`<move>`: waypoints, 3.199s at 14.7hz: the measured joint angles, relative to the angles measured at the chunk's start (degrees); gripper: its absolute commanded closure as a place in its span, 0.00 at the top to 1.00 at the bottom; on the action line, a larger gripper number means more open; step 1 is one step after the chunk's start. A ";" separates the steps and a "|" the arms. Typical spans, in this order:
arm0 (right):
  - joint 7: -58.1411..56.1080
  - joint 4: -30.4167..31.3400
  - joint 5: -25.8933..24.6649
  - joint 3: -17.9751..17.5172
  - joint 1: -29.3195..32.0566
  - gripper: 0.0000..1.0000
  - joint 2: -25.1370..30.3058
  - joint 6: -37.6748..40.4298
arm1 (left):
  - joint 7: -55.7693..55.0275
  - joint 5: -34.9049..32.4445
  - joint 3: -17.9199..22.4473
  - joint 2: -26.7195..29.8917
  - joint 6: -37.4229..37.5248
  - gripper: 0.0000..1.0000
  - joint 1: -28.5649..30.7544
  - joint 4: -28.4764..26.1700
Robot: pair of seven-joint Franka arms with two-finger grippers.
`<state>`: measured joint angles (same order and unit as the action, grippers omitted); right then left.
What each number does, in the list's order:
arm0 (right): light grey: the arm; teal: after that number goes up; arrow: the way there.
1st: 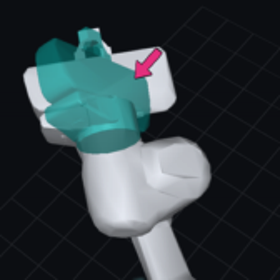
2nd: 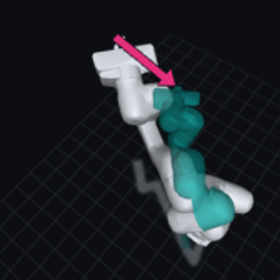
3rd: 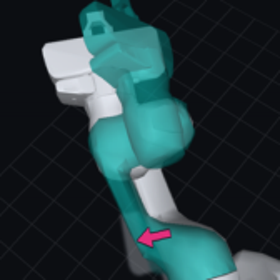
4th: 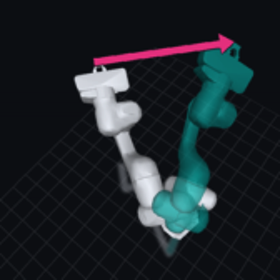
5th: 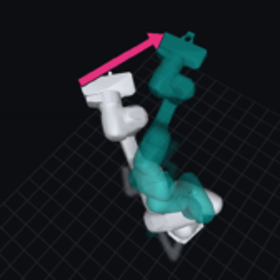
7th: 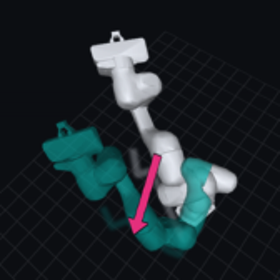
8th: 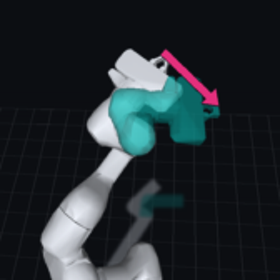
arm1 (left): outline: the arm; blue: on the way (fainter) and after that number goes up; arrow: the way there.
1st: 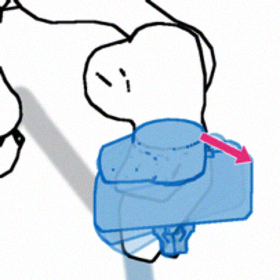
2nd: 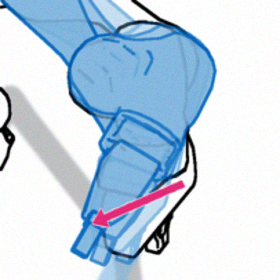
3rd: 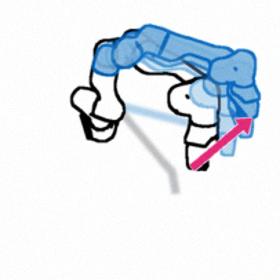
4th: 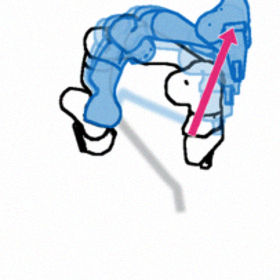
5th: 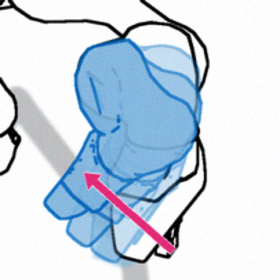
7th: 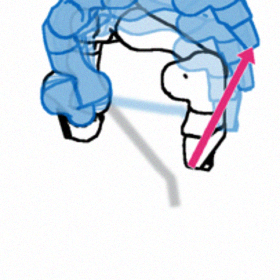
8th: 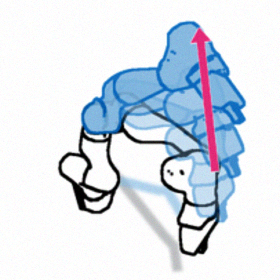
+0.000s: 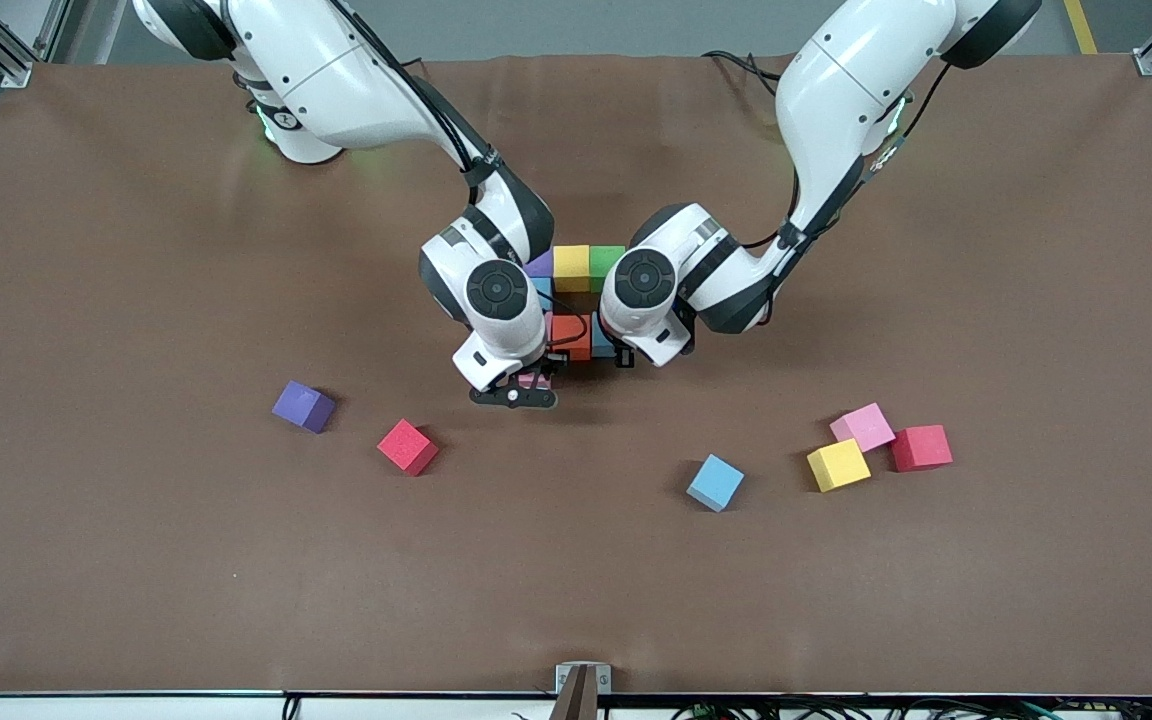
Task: Arrange 11 blocks into digit 3
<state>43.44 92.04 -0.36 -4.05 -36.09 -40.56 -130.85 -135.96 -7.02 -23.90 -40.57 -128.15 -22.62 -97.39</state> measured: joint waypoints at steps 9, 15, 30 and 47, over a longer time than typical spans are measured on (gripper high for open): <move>0.01 0.34 0.00 0.11 0.00 1.00 0.00 0.06 | -0.07 -0.69 0.38 -0.27 -0.30 0.42 -0.07 0.32; -0.01 -2.33 0.00 0.61 0.43 1.00 0.71 2.39 | -0.72 -0.89 0.39 -0.27 -0.36 0.83 -0.39 0.33; -0.14 -2.64 -0.01 1.60 15.21 1.00 6.74 8.78 | -0.86 -1.01 0.41 2.54 2.07 1.00 -1.04 2.45; -11.76 24.25 -5.50 1.84 32.00 1.00 14.53 -13.77 | 37.22 -6.52 1.59 8.85 18.64 1.00 14.77 15.31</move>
<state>31.68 116.29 -5.86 -2.21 -4.10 -26.03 -144.62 -98.74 -13.54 -22.32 -31.72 -109.51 -7.85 -82.08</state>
